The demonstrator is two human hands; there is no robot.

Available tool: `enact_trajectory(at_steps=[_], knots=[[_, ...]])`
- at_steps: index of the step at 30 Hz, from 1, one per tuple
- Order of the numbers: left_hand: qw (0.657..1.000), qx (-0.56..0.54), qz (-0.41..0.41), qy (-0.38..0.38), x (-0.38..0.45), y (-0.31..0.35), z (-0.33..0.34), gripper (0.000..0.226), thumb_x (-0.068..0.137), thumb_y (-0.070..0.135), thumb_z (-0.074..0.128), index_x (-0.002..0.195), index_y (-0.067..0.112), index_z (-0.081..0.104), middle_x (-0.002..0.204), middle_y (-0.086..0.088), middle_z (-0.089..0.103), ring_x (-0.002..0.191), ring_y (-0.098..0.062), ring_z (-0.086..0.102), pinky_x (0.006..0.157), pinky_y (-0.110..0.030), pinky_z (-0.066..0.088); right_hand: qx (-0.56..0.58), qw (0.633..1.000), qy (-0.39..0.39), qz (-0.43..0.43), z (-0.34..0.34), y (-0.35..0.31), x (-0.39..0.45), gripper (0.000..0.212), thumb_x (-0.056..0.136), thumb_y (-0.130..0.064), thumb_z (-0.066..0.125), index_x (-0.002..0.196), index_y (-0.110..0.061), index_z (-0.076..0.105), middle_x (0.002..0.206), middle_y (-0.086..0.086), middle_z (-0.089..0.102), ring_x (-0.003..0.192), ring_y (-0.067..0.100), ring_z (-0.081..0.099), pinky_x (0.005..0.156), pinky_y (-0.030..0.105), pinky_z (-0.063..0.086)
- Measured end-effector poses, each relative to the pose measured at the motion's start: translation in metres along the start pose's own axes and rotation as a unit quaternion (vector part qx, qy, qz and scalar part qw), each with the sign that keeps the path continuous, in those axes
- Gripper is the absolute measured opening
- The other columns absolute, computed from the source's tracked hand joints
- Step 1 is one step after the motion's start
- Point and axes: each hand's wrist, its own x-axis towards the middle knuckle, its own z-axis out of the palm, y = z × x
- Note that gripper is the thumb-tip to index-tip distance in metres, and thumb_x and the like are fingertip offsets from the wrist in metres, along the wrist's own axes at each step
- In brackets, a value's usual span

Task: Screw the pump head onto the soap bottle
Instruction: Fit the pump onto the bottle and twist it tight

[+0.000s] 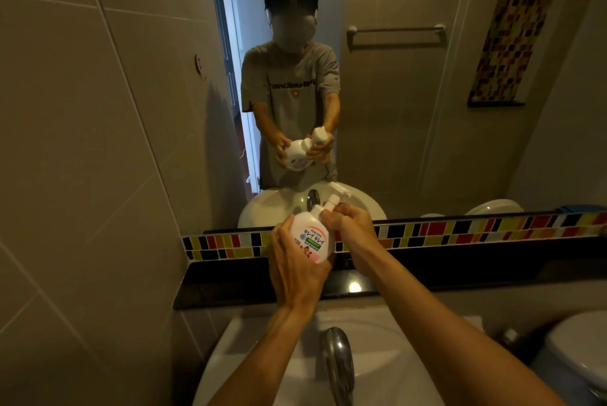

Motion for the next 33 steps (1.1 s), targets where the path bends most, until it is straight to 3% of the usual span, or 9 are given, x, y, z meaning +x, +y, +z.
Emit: enact_trajectory(at_steps=[5,8,10,12,15,24,33], knots=[[0.999,-0.023,-0.014,0.021,0.003,0.004,-0.002,0.099,0.053,0.049,0.086,0.133,0.026,0.031,0.129,-0.004,0.050,0.114,-0.020,0.055,0.087,-0.039,0.059,0.028,0.999,-0.005,-0.018,0.005,-0.001,-0.001,0.037,0.086,-0.017,0.071,0.121,-0.011,0.061,0.109,0.010,0.073,0.091,0.025,0.072,0.069,0.033,0.059],[0.997,-0.069,-0.021,-0.004,0.002,0.007,-0.007,0.103,0.048,0.044,0.090,0.131,0.030,0.030,0.122,0.005,0.046,0.106,-0.013,0.053,0.078,-0.035,0.061,0.185,0.981,-0.056,0.032,-0.005,-0.011,0.002,0.037,0.079,-0.021,0.062,0.115,-0.011,0.064,0.106,0.013,0.068,0.093,0.028,0.064,0.076,0.036,0.050],[0.996,-0.087,-0.033,-0.013,-0.002,0.008,-0.008,0.105,0.046,0.043,0.092,0.130,0.032,0.029,0.118,0.011,0.041,0.105,-0.012,0.051,0.076,-0.033,0.060,0.279,0.956,-0.063,0.065,-0.013,-0.018,0.006,0.035,0.088,-0.025,0.053,0.115,-0.007,0.066,0.110,0.019,0.065,0.095,0.030,0.063,0.083,0.039,0.049],[0.994,-0.095,-0.040,-0.023,-0.006,0.009,-0.006,0.107,0.046,0.043,0.092,0.131,0.033,0.027,0.118,0.012,0.039,0.106,-0.012,0.051,0.079,-0.033,0.059,0.257,0.961,-0.082,0.061,-0.016,-0.022,0.009,0.040,0.097,-0.033,0.045,0.120,-0.007,0.066,0.116,0.018,0.068,0.097,0.029,0.065,0.085,0.041,0.050],[0.992,-0.108,-0.047,-0.048,-0.011,0.009,-0.003,0.110,0.048,0.045,0.090,0.135,0.033,0.024,0.123,0.006,0.044,0.109,-0.014,0.052,0.084,-0.035,0.058,0.219,0.970,-0.101,0.040,-0.016,-0.021,0.011,0.037,0.101,-0.036,0.042,0.113,-0.012,0.068,0.113,0.015,0.069,0.100,0.029,0.064,0.088,0.042,0.050],[0.995,-0.072,-0.060,-0.046,-0.020,0.010,0.001,0.109,0.051,0.041,0.090,0.135,0.037,0.020,0.128,0.001,0.044,0.109,-0.013,0.049,0.088,-0.043,0.056,0.210,0.975,-0.068,0.023,-0.010,-0.012,0.012,0.041,0.100,-0.038,0.047,0.117,-0.006,0.065,0.108,0.017,0.069,0.092,0.027,0.066,0.074,0.036,0.056],[0.992,-0.092,-0.036,-0.077,-0.022,0.005,-0.002,0.110,0.051,0.041,0.088,0.138,0.036,0.021,0.127,0.007,0.043,0.113,-0.014,0.051,0.089,-0.042,0.057,0.197,0.976,-0.074,0.045,-0.016,-0.018,0.011,0.040,0.101,-0.038,0.044,0.118,-0.008,0.065,0.112,0.016,0.069,0.098,0.028,0.064,0.079,0.038,0.054]])
